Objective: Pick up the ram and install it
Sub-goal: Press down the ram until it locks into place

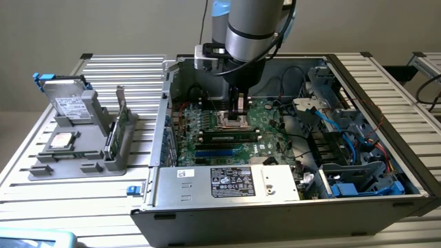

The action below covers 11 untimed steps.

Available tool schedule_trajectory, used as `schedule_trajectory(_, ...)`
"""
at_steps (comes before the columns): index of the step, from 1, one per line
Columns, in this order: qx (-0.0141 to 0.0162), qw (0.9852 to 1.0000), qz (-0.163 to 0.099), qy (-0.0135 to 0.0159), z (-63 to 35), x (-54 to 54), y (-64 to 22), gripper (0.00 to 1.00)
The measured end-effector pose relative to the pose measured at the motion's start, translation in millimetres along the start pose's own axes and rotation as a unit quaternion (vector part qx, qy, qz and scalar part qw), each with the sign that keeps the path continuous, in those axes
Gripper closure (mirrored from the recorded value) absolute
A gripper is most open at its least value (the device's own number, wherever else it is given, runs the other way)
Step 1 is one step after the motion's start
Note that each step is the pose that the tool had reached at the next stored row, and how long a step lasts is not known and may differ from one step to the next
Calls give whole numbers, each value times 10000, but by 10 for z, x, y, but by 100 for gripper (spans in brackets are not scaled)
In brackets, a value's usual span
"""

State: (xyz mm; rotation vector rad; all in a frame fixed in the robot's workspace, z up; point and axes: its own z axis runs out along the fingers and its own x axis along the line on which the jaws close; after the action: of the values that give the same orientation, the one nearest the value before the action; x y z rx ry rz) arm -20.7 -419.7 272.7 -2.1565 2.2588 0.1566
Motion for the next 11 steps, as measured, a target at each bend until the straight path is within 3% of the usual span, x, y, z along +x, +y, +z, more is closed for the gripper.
schedule_trajectory(6, 0, 10000, 0, 0, 0, 0, 0, 89)
schedule_trajectory(8, 18, 10000, 1, -7, 2, 2, 1, 89)
schedule_trajectory(11, 4, 10000, 4, -7, 27, 15, -28, 89)
